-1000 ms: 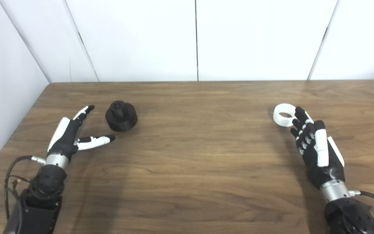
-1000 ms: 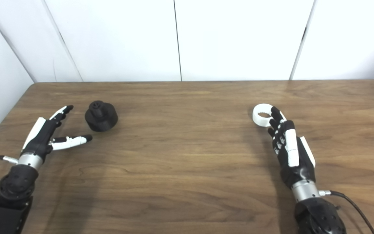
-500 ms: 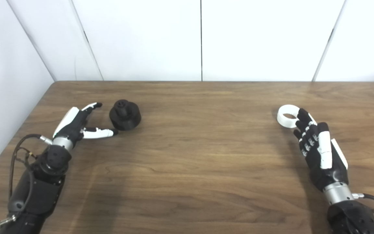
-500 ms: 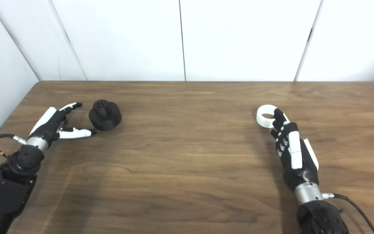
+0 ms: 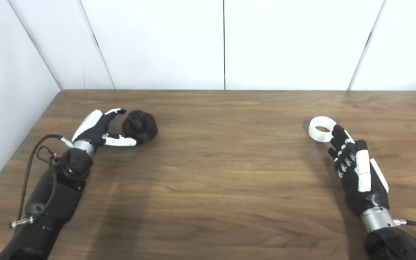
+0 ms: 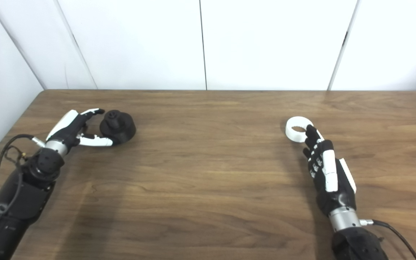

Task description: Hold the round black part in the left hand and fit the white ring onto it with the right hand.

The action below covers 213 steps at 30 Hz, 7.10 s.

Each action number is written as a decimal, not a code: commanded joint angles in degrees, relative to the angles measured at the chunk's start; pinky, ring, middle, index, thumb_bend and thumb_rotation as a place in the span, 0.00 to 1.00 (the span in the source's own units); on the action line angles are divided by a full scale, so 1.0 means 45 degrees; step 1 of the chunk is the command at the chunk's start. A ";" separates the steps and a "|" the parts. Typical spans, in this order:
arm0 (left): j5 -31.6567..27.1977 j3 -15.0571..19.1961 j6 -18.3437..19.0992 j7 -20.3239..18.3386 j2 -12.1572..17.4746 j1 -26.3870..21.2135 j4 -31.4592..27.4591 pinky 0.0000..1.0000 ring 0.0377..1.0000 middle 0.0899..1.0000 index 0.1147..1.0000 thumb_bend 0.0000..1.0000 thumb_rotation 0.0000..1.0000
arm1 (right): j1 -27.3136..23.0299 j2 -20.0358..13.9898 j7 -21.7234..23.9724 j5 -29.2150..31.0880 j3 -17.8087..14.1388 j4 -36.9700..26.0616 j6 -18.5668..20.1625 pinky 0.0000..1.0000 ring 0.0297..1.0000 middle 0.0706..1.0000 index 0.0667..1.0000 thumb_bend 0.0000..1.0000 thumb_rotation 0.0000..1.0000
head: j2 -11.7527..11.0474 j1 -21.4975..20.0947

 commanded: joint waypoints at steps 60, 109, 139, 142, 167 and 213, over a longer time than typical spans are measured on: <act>0.0190 -0.0455 -0.0533 -0.0242 -0.0723 0.1315 -0.3617 0.96 0.97 0.88 0.56 0.83 0.12 | -0.0471 -0.0101 0.0084 0.0035 0.0013 -0.0619 -0.0422 1.00 1.00 0.97 0.98 0.64 1.00 | 0.0241 0.0180; 0.1792 -0.3690 -0.1999 -0.1971 -0.3607 0.4154 -0.7851 0.93 0.97 0.89 0.54 0.84 0.20 | -0.0582 0.0023 -0.0286 -0.0332 0.0145 -0.1531 0.0197 1.00 1.00 0.95 0.99 0.66 1.00 | 0.0860 -0.1107; 0.1810 -0.3617 -0.2268 -0.2183 -0.3641 0.4048 -0.7355 0.90 0.98 0.90 0.55 0.85 0.20 | -0.5401 -0.4111 -0.0900 -0.7897 0.1716 0.0930 0.0107 0.94 0.96 0.89 0.71 0.94 0.41 | 0.0657 -0.1855; 0.1791 -0.3591 -0.2422 -0.2079 -0.3655 0.4087 -0.7257 0.90 0.98 0.89 0.55 0.86 0.19 | -0.5436 -0.4300 -0.0500 -0.8440 0.2062 0.0911 0.0710 0.95 0.98 0.90 0.70 0.99 0.37 | 0.0624 -0.1883; 0.1697 -0.3527 -0.2751 -0.1804 -0.3792 0.4146 -0.6952 0.90 0.97 0.89 0.54 0.85 0.18 | -0.6305 -0.4490 0.0597 -0.9915 0.3229 0.2952 0.0961 0.99 1.00 0.91 0.71 1.00 0.34 | 0.0364 -0.1905; 0.1821 -0.3555 -0.2737 -0.1715 -0.4088 0.4250 -0.6807 0.92 0.99 0.91 0.56 0.85 0.19 | -0.7382 -0.3837 -0.1559 -0.9487 0.3647 0.7582 -0.1275 0.92 0.95 0.87 0.61 0.92 0.30 | 0.0178 -0.1635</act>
